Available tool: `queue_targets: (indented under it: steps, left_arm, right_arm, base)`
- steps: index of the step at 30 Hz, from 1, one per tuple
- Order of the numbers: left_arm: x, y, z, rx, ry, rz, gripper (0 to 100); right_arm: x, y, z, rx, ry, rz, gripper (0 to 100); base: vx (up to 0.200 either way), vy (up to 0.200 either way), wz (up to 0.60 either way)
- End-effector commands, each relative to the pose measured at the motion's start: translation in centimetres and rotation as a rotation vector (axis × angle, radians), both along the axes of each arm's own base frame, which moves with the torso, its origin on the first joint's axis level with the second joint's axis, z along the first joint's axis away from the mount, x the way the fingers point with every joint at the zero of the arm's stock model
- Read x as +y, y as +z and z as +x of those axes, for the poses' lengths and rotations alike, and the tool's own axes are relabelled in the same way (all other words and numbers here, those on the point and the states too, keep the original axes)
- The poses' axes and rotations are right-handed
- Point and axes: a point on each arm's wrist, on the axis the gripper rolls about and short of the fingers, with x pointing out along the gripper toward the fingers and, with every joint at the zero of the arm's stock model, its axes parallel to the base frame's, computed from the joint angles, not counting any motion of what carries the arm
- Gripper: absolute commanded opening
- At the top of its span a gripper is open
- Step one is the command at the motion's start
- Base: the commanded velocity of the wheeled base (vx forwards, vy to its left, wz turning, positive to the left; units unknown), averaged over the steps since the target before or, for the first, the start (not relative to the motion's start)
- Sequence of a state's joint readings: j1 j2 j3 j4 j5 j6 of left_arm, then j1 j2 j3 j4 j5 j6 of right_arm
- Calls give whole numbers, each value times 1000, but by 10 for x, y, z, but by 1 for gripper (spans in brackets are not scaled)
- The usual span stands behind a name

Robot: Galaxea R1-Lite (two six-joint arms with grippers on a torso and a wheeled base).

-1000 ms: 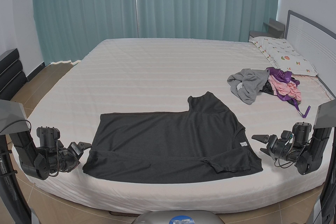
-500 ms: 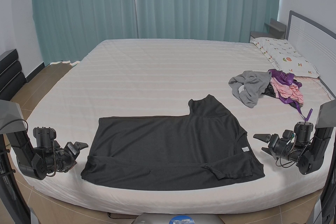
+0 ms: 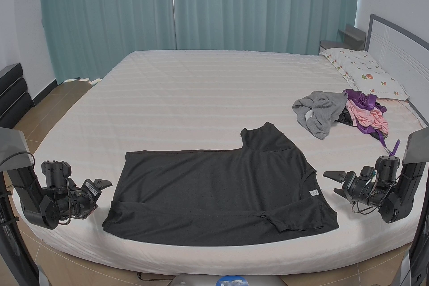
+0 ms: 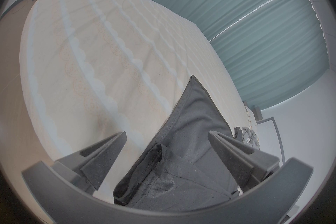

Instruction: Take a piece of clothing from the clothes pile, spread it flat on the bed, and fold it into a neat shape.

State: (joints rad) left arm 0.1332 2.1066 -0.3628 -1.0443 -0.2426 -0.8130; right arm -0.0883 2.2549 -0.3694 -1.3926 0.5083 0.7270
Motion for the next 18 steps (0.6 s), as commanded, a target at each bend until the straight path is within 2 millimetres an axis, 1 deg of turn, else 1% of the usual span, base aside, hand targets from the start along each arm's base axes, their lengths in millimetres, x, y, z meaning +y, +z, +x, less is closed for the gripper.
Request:
queue_targets:
  steps: [1,2,5,18]
  left_arm:
    - [1,4,1,-13,14,-16,100]
    - [1,4,1,-13,18,-21,100]
    - [1,4,1,-13,16,-20,100]
    - [0,5,0,-15,15,-24,100]
  right_arm:
    - [1,1,0,-2,3,0,100]
    - [1,0,0,-1,3,0,100]
    - [1,1,0,-4,3,0,100]
    - [1,1,-1,-5,3,0,100]
  base:
    - [0,0,0]
    - [0,0,0]
    - [0,200,0]
    - [0,0,0]
